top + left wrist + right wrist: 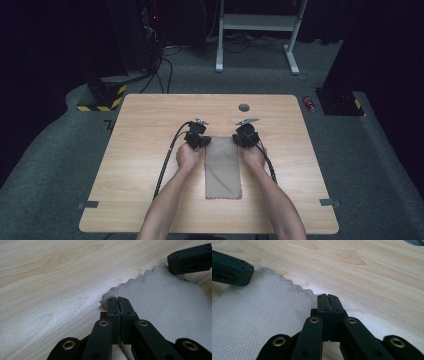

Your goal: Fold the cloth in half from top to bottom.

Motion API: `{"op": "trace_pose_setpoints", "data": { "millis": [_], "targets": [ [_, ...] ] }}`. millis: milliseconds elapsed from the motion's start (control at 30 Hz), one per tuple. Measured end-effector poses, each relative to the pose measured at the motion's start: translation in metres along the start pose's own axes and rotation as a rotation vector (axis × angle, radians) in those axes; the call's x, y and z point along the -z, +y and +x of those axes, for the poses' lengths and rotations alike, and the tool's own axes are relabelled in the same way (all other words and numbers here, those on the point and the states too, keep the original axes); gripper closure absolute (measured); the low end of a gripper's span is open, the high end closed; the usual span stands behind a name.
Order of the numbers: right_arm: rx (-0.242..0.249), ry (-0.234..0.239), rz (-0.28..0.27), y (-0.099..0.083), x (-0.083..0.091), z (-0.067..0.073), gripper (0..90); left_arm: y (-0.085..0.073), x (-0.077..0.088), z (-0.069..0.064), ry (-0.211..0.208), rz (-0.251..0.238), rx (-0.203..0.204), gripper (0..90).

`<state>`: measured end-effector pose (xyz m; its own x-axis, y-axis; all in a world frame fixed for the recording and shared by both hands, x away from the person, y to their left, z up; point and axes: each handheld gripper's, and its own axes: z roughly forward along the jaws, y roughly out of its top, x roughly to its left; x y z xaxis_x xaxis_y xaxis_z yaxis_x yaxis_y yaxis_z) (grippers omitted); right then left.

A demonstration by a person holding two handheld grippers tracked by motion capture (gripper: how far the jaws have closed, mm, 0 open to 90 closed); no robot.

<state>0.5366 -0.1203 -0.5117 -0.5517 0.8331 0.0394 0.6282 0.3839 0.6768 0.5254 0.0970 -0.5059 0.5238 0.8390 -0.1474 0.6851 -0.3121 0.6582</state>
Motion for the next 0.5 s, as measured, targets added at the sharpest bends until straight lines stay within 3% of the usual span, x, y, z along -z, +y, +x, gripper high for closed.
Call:
{"op": "trace_pose_setpoints", "data": {
  "millis": [300, 500],
  "targets": [
    [-0.013, 0.022, -0.046, 0.006, 0.016, -0.003, 89.7, 0.007, 0.014, 0.005, -0.051, -0.034, 0.008, 88.4],
    [-0.004, 0.019, -0.043, 0.02, 0.025, -0.004, 89.7, 0.017, 0.023, 0.005, -0.048, -0.062, -0.005, 88.4]
  ]
}}
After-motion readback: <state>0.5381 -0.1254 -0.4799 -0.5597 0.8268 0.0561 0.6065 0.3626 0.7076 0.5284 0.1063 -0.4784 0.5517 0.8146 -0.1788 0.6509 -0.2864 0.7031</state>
